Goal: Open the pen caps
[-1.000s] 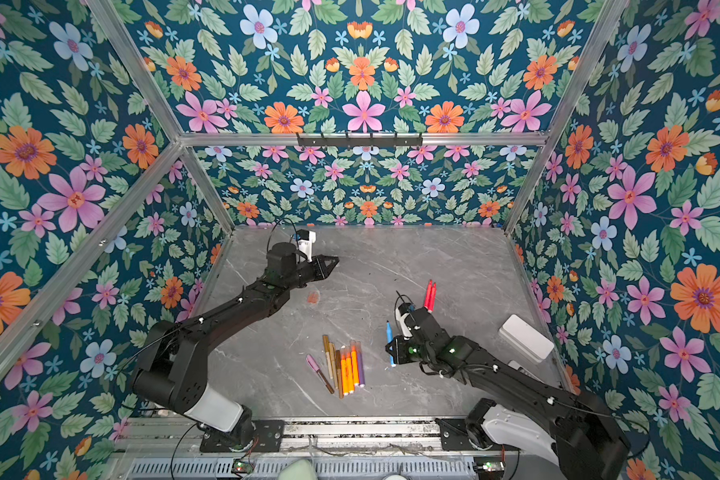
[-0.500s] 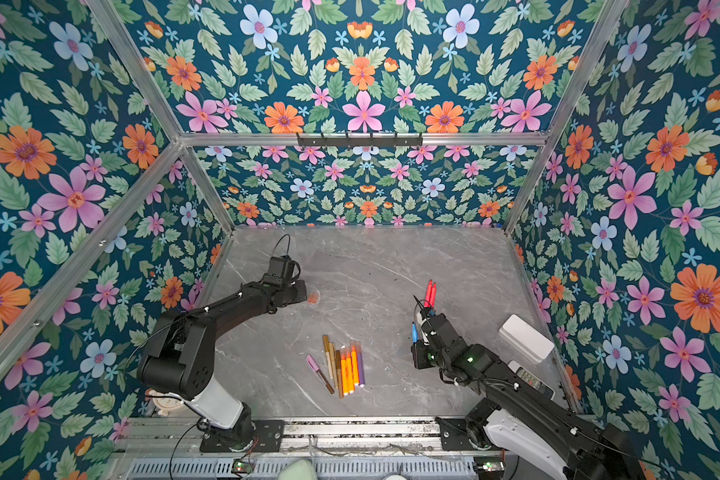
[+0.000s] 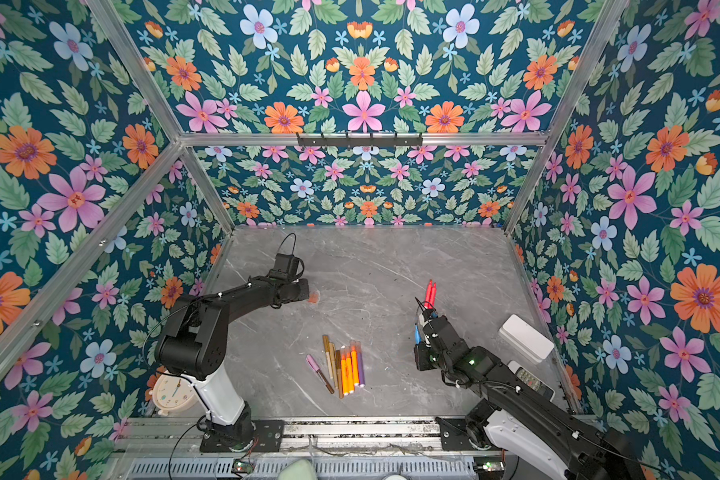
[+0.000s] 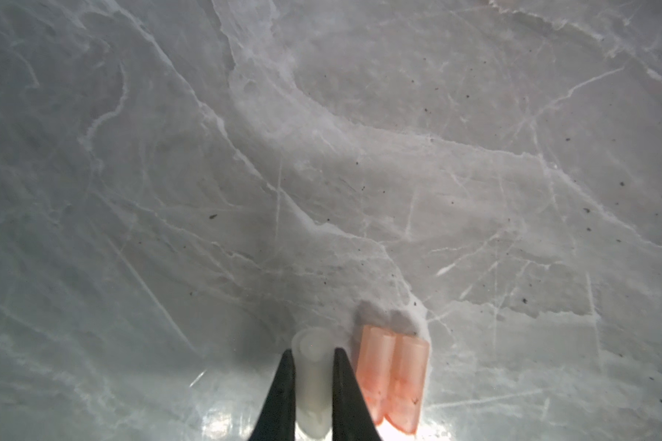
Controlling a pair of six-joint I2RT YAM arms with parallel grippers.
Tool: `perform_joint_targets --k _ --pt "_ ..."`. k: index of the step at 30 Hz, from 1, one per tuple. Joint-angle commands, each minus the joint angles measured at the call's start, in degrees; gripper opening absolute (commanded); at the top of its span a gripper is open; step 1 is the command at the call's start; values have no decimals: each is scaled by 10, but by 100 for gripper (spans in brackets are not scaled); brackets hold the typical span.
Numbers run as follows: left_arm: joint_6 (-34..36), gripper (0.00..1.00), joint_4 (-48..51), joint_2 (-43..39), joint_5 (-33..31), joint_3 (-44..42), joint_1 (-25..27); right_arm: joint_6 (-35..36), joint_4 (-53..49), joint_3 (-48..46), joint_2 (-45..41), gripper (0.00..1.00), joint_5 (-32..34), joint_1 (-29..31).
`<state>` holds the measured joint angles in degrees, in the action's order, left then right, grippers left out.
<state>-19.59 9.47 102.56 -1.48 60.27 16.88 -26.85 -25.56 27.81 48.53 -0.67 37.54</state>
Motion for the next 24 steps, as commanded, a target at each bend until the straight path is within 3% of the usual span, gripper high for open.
perform_joint_targets --k 1,8,15,24 --pt "5 0 4 7 15 5 0 2 7 0 -2 0 10 0" --pt "2 1 -2 8 33 -2 0 2 7 -1 -2 0 9 0" --pt "2 14 -3 3 32 -11 1 2 8 -1 0 0 8 0" --pt "0 21 -2 -7 29 -12 1 3 9 0 2 0 7 0"
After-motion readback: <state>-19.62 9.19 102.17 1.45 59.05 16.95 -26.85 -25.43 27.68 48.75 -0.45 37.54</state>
